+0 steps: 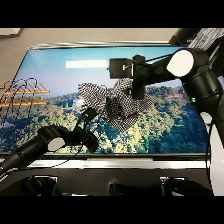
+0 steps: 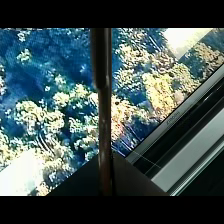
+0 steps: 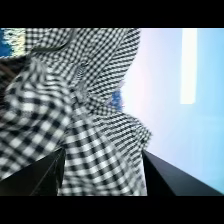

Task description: Fold the clothes and pants, and hang the long-sleeved shirts on hangers.

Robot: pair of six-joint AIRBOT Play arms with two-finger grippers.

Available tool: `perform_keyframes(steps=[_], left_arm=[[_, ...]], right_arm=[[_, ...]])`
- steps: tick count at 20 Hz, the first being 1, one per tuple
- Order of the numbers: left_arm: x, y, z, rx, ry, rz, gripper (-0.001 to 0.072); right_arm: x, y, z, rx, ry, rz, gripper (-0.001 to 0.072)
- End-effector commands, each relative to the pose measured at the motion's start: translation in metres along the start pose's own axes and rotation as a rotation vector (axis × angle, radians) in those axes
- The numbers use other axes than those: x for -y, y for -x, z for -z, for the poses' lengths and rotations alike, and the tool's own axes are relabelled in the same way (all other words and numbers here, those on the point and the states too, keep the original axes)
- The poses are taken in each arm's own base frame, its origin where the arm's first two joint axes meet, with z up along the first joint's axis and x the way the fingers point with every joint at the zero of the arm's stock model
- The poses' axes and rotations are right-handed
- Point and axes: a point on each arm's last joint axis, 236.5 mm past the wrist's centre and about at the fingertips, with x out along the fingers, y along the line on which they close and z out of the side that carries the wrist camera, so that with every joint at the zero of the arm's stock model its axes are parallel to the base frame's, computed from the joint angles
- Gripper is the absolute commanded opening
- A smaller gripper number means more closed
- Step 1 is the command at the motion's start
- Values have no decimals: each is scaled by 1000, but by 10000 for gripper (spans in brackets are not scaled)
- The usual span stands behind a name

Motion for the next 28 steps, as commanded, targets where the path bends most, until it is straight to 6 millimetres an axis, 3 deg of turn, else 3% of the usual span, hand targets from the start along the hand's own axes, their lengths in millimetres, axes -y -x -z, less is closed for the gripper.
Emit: perform_keyframes(steps=[1,6,8,11,18,20,22,25,27,28], left_arm=[[0,0,6,-25,-23,1,16],[0,0,6,-26,-25,1,16],[-1,0,6,-26,-30,-4,16],[-1,0,6,-26,-30,-4,16],[-1,0,6,-26,-65,-4,16],[-2,0,6,-26,-65,-5,16],[-2,0,6,-26,-81,-5,16],[-2,0,6,-26,-81,-5,19],[-2,0,6,-25,-80,-5,53],[-2,0,6,-25,-79,-5,124]], right_arm=[[3,-8,-6,20,53,11,563],[-40,-25,16,-44,44,-192,563],[-38,-28,26,-82,47,-188,563],[-30,-32,21,-60,42,-152,563],[-41,-54,17,-14,17,-211,543],[-47,-54,17,-11,13,-238,431],[-55,-52,20,-22,15,-274,240],[-64,-47,20,-27,16,-311,35],[-60,-39,18,-27,21,-292,28],[-58,-33,19,-41,31,-278,27]])
